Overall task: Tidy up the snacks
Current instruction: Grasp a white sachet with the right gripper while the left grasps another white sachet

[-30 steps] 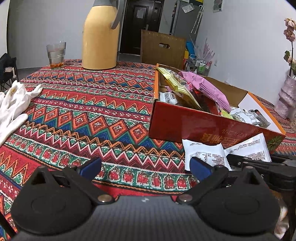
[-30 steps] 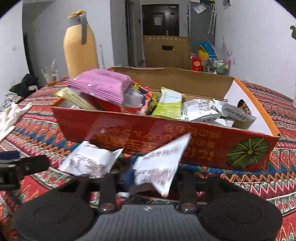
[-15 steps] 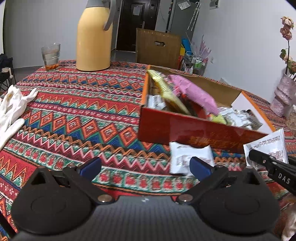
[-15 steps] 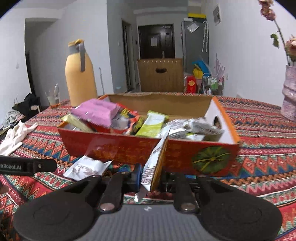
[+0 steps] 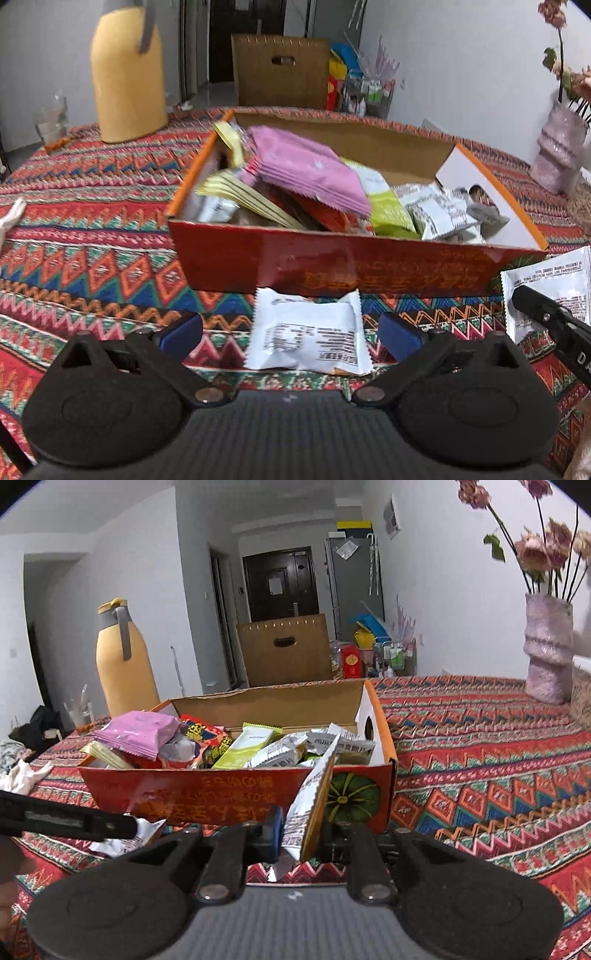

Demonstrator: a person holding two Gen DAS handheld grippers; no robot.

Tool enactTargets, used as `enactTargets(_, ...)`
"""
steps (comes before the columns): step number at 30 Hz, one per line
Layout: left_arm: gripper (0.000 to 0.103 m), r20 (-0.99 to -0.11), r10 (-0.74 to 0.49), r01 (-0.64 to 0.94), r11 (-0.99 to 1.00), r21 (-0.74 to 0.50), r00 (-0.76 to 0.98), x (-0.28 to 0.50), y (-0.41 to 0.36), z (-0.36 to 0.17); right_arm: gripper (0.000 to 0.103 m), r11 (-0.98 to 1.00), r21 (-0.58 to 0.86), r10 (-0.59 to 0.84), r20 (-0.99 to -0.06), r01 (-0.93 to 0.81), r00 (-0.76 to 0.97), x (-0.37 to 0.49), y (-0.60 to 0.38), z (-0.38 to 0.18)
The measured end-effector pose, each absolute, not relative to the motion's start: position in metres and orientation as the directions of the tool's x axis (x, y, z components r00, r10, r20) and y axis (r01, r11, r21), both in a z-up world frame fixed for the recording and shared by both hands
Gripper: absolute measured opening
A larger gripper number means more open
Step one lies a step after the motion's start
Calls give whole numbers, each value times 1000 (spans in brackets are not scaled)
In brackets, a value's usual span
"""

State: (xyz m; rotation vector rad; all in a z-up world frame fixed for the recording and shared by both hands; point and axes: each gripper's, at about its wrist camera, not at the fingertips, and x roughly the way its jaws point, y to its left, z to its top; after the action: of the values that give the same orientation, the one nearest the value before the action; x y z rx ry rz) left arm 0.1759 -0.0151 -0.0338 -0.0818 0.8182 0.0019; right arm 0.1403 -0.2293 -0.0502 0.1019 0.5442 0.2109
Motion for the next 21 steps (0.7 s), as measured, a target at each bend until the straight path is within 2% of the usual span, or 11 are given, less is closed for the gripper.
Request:
enactTargets(9,103,-771,21,-57,998,-19,637,194,-24,-58,16,970,178,235,-510,-166,827,141,-233,-58)
enactTargets(16,102,-749,46,-62,998,7,661,193,-26,-64,16,972,168,231,-512,-167,827,139,-231,-59)
enactTargets(17,96,-746,47,-63,998,7,664,193,-27,-64,16,972,167,229,-512,-165,828,139,-231,-59)
enactTargets(20,69,-732,41,-52,999,8,681,189,-27,-58,16,973,163,223,-514,-160,828,140,-231,-60)
enactTargets(21,65,-730,37,-48,999,5,683,187,-27,-56,16,974,162,220,-516,-159,828,140,-231,-61)
